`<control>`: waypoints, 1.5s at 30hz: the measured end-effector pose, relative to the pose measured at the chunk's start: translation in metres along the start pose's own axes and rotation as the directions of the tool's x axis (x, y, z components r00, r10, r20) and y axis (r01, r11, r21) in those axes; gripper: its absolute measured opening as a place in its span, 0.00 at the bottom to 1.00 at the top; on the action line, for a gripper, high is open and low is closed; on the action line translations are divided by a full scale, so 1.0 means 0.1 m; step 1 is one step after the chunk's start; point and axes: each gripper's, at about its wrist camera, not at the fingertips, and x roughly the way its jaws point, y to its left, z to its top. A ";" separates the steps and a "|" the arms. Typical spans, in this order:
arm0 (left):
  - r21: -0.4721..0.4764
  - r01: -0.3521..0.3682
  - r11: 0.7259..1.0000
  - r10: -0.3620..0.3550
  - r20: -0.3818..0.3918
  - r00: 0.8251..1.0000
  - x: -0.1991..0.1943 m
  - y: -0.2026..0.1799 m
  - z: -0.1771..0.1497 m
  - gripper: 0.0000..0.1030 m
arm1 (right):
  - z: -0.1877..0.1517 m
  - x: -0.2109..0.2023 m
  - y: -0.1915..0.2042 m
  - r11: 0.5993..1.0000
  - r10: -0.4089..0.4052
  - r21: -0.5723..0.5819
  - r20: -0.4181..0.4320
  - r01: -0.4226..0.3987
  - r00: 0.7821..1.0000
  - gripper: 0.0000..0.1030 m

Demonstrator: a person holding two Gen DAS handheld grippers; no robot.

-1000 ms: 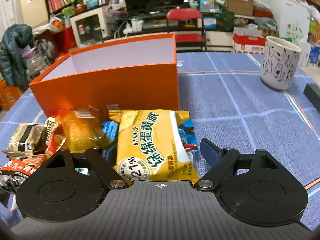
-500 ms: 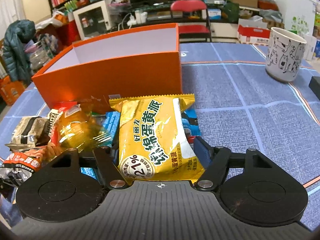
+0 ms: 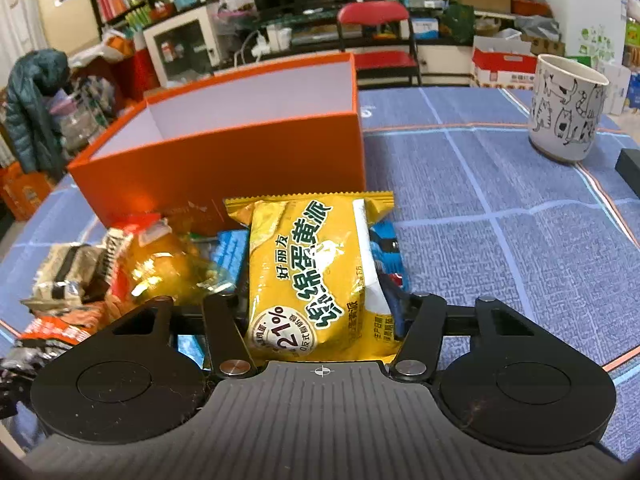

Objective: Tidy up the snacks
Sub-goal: 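Close the left gripper on the chocolate bar while the right gripper grasps the yellow cake packet, then carry both packets over the orange box and open both grippers to drop them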

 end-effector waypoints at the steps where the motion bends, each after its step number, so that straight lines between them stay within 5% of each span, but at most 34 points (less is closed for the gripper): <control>1: 0.001 0.005 1.000 -0.005 -0.002 1.000 0.00 0.01 0.00 0.48 | 0.00 -0.01 0.01 1.000 0.004 -0.002 0.004 -0.004 1.000 0.37; 10: -0.013 0.028 1.000 -0.028 0.029 0.999 -0.09 0.04 0.01 0.46 | 0.00 -0.03 0.05 0.999 0.010 -0.030 0.008 -0.009 1.000 0.35; 19: -0.022 0.036 0.999 -0.035 0.051 0.998 -0.16 0.02 0.08 0.46 | 0.04 -0.26 0.21 0.989 -0.037 -0.135 0.126 0.054 0.991 0.35; 26: -0.052 0.107 0.993 -0.099 0.142 0.985 -0.46 -0.06 0.24 0.46 | 0.08 -0.41 0.27 0.991 -0.008 -0.133 0.154 0.029 0.988 0.35; 36: -0.041 0.154 0.987 -0.138 0.267 0.954 -0.56 -0.30 0.96 0.46 | 0.27 -0.63 0.21 0.998 0.032 -0.066 0.194 -0.019 0.981 0.35; 42: -0.040 0.190 0.981 -0.171 0.288 0.942 -0.22 -0.54 1.71 0.46 | 0.75 -0.42 0.26 0.998 0.024 -0.068 0.225 -0.009 0.974 0.35; 45: -0.004 0.151 0.988 -0.144 0.273 0.951 0.09 -0.73 2.03 0.46 | 1.01 -0.16 0.28 0.999 0.031 -0.043 0.203 -0.023 0.979 0.35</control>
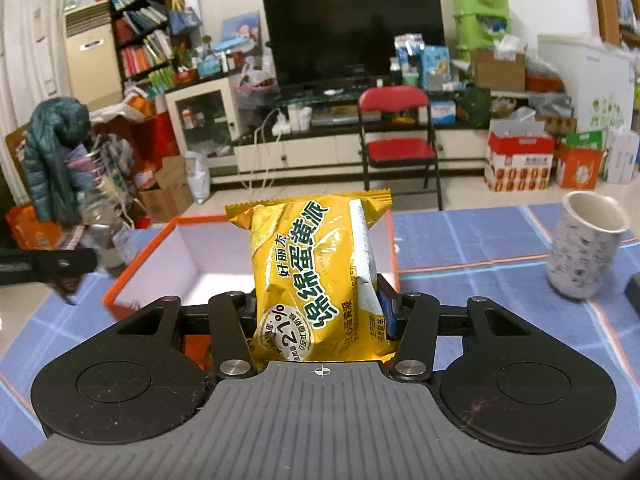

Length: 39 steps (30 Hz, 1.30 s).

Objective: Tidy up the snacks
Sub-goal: 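Carry both packets over the orange box and open both grippers to drop them, then grasp a brown cookie packet with the left gripper while the right grasps a blue packet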

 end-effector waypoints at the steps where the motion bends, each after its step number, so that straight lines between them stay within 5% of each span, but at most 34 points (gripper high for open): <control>1: 0.001 -0.003 1.000 0.003 -0.011 1.000 0.12 -0.03 0.04 0.46 | 0.04 0.10 0.02 1.000 -0.006 -0.004 -0.009 0.006 1.000 0.35; 11: -0.020 -0.020 1.000 0.018 -0.096 0.995 0.89 -0.06 0.14 0.46 | 0.22 0.77 0.07 1.000 -0.018 -0.024 -0.049 0.017 0.999 0.35; 15: -0.014 -0.041 0.999 0.040 -0.112 0.993 1.00 -0.02 0.12 0.62 | 0.22 0.97 0.04 1.000 -0.021 -0.014 -0.095 0.020 0.995 0.41; 22: -0.088 0.006 0.996 -0.008 -0.019 1.000 0.27 0.24 0.02 0.70 | 0.07 0.11 -0.28 0.999 -0.045 0.024 0.027 0.044 0.999 0.62; 26: -0.130 -0.041 0.991 0.043 0.010 0.999 -0.30 0.46 -0.29 0.99 | -0.28 -0.52 -0.37 0.997 -0.074 -0.005 0.046 0.074 0.996 0.66; 32: -0.169 -0.117 0.979 0.115 -0.019 0.993 -0.84 0.68 -0.80 0.99 | -0.81 -1.00 -0.33 0.995 -0.100 0.000 0.000 0.100 0.995 0.70; 39: -0.196 -0.124 0.973 0.112 -0.072 0.991 -0.77 0.69 -1.04 0.99 | -0.87 -1.00 -0.10 0.996 -0.035 -0.087 0.040 0.038 0.999 0.71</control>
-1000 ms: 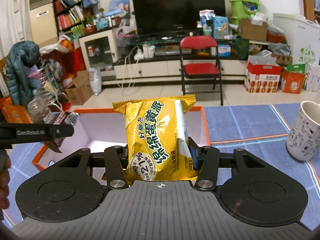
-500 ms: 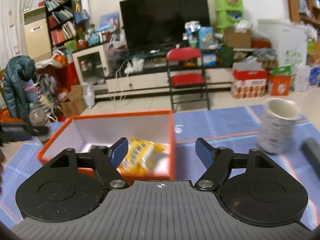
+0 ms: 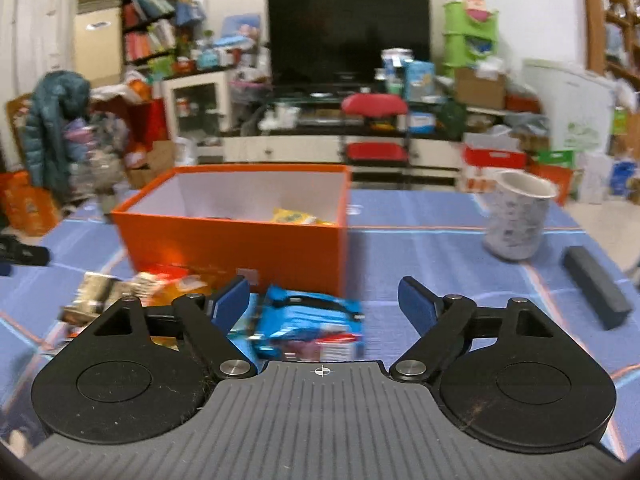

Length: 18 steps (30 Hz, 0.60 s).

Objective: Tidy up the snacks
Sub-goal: 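Grasp a brown cookie packet with the left gripper while the right grasps a blue packet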

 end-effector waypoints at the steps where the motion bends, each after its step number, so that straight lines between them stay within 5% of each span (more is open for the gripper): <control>1: -0.004 0.008 1.000 -0.009 -0.018 1.000 0.05 -0.01 -0.02 0.99 | -0.02 0.00 0.01 0.999 0.045 0.002 0.002 -0.045 0.999 0.71; 6: 0.031 0.005 0.999 -0.002 -0.074 0.997 0.25 -0.12 -0.10 0.99 | -0.22 0.17 0.22 0.981 0.088 -0.169 -0.070 -0.099 0.994 0.69; 10: 0.037 0.006 0.999 -0.003 -0.074 0.997 0.26 -0.15 -0.10 0.99 | -0.31 0.35 0.33 0.932 0.197 -0.278 -0.156 -0.235 0.968 0.62; 18: 0.053 -0.021 0.998 0.025 -0.078 0.997 0.34 -0.28 -0.15 0.99 | -0.39 0.61 0.25 0.924 0.281 -0.176 -0.283 -0.338 0.917 0.53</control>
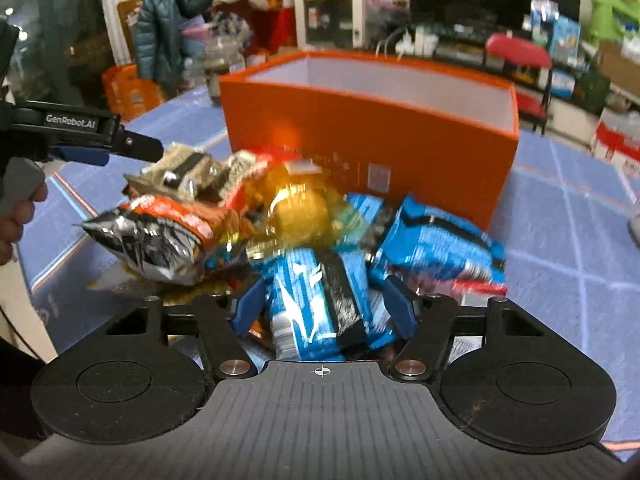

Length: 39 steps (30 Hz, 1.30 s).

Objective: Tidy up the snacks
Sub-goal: 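Grasp a brown cookie packet with the left gripper while the right grasps a blue packet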

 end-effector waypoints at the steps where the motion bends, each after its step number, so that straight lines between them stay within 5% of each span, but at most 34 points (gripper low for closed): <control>1: -0.001 -0.003 1.000 0.003 0.000 1.000 0.01 -0.03 -0.01 0.99 | -0.02 0.02 0.00 1.000 0.004 0.002 -0.012 -0.004 1.000 0.51; 10: -0.008 -0.036 0.999 0.036 -0.018 0.999 0.21 -0.19 0.02 0.99 | -0.06 0.11 0.07 1.000 -0.002 0.007 -0.008 0.002 1.000 0.52; 23: 0.082 0.027 0.996 -0.024 -0.035 0.999 0.15 -0.21 -0.04 0.99 | -0.08 0.17 0.12 1.000 0.017 -0.003 -0.031 -0.017 0.999 0.53; 29: 0.360 0.084 0.929 -0.081 -0.025 0.996 -0.04 -0.13 -0.13 0.99 | -0.08 0.18 0.09 0.999 0.035 0.008 -0.038 -0.035 0.999 0.52; 35: 0.396 0.183 0.900 -0.152 -0.108 0.982 0.06 -0.12 -0.15 0.77 | -0.06 0.22 0.09 0.999 0.039 0.019 -0.043 -0.039 0.998 0.53; 39: 0.442 0.208 0.873 -0.170 -0.126 0.977 0.10 -0.19 -0.19 0.78 | -0.07 0.24 0.10 0.999 0.047 0.026 -0.050 -0.046 0.998 0.53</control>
